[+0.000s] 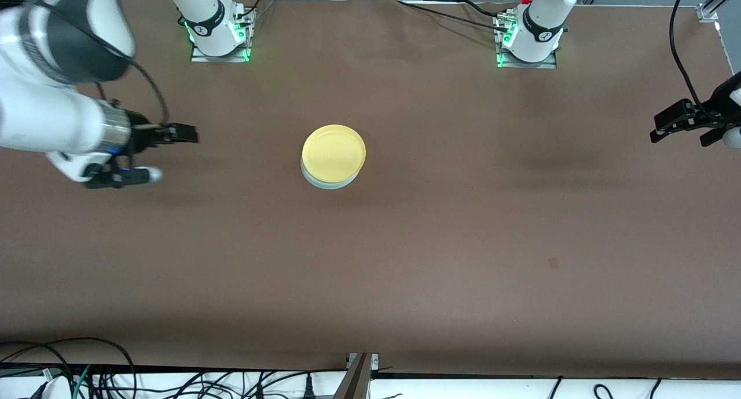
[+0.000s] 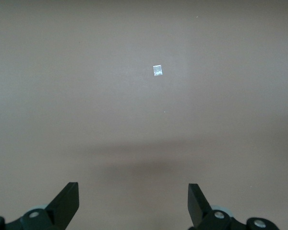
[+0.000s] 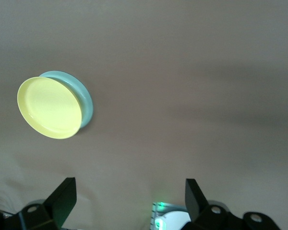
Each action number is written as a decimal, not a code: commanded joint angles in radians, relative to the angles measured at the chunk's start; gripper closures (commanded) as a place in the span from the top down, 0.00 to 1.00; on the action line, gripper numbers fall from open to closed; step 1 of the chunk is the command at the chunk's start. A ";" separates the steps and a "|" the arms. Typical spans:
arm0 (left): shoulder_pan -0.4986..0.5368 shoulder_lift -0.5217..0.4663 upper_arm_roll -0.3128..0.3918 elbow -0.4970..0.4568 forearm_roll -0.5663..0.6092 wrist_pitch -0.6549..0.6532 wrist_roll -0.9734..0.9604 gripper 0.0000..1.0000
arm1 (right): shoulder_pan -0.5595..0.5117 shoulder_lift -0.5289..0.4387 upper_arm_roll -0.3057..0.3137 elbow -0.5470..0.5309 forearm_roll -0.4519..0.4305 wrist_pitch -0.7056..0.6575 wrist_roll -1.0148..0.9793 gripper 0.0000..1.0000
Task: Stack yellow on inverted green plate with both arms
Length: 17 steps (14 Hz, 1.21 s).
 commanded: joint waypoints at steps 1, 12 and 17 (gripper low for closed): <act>0.003 0.006 -0.006 0.026 0.023 -0.024 0.000 1.00 | 0.005 -0.051 -0.021 0.048 -0.019 -0.058 -0.022 1.00; 0.003 0.008 -0.006 0.025 0.023 -0.026 0.000 1.00 | -0.115 -0.286 0.114 -0.134 -0.248 -0.061 -0.008 1.00; 0.003 0.006 -0.006 0.025 0.023 -0.026 -0.002 1.00 | -0.119 -0.275 0.125 -0.124 -0.228 -0.039 -0.005 1.00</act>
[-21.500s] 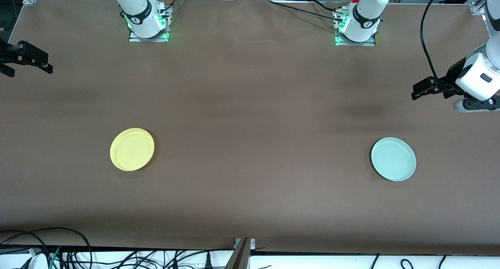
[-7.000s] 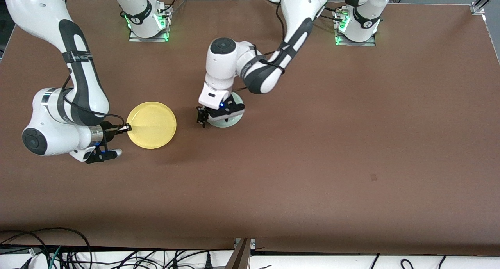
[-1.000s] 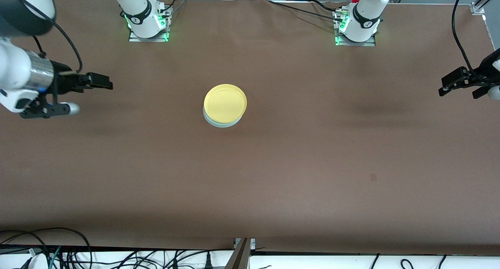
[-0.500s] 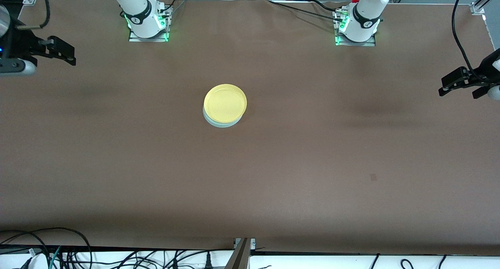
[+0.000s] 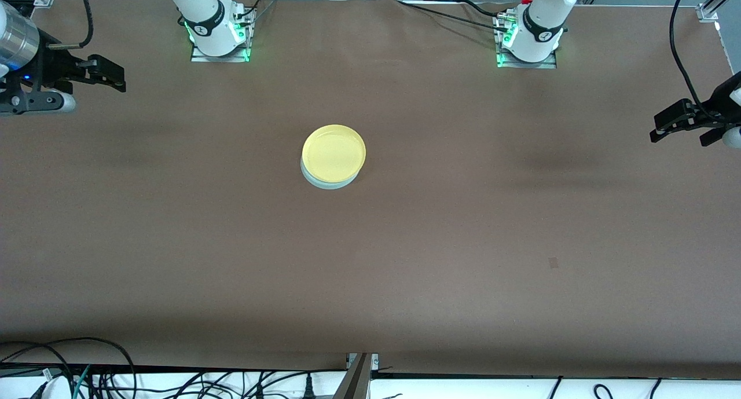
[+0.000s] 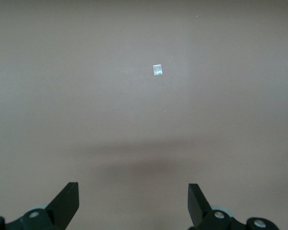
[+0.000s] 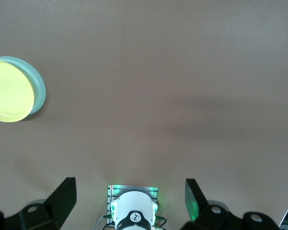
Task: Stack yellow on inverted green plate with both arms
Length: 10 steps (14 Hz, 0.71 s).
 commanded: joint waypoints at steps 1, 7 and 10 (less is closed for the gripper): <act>0.003 0.006 -0.006 0.024 0.023 -0.023 -0.002 1.00 | -0.020 -0.017 0.010 -0.001 0.011 0.010 0.001 1.00; 0.004 0.006 -0.006 0.023 0.023 -0.026 0.000 1.00 | -0.020 0.008 -0.004 0.010 0.019 0.014 -0.010 1.00; 0.004 0.006 -0.006 0.023 0.023 -0.037 -0.002 1.00 | -0.018 0.008 -0.001 0.010 0.022 0.012 -0.014 1.00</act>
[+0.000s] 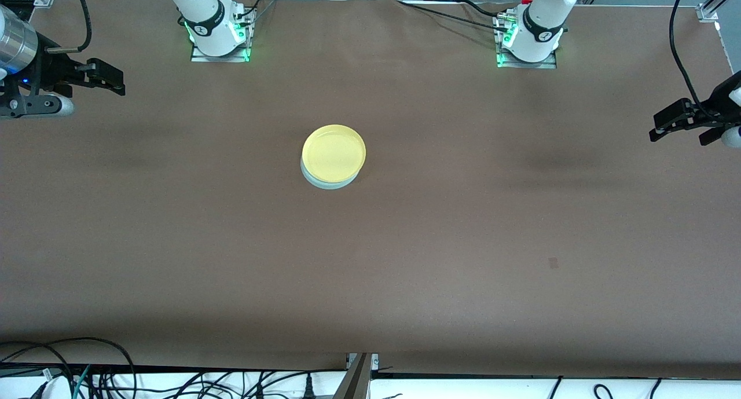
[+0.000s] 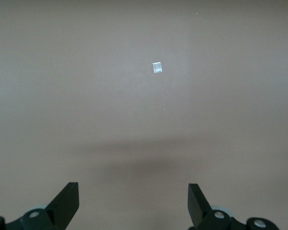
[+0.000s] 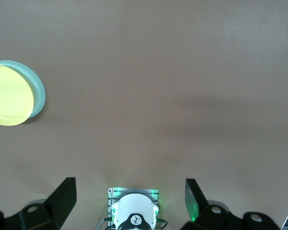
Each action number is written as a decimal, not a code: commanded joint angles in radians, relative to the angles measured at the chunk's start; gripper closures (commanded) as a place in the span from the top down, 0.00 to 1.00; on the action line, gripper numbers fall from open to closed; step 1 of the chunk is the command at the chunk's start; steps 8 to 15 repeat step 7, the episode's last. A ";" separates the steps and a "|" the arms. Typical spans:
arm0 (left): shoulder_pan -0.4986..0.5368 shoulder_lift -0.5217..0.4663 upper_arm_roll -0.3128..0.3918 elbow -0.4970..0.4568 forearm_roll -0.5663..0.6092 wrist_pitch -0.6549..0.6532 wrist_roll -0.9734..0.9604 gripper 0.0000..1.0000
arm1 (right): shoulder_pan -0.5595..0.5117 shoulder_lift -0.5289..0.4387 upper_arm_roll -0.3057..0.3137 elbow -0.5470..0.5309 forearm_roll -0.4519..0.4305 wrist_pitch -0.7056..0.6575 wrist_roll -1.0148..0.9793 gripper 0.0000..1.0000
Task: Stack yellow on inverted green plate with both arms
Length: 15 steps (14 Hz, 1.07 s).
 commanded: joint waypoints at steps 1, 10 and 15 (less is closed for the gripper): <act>0.004 0.006 -0.006 0.024 0.023 -0.024 -0.002 1.00 | -0.009 0.000 0.005 0.009 0.013 0.002 -0.021 1.00; 0.004 0.006 -0.006 0.024 0.023 -0.024 -0.002 1.00 | -0.008 0.045 0.005 0.066 0.017 -0.003 -0.036 1.00; 0.004 0.006 -0.006 0.024 0.023 -0.024 -0.002 1.00 | -0.008 0.045 0.005 0.066 0.017 -0.003 -0.036 1.00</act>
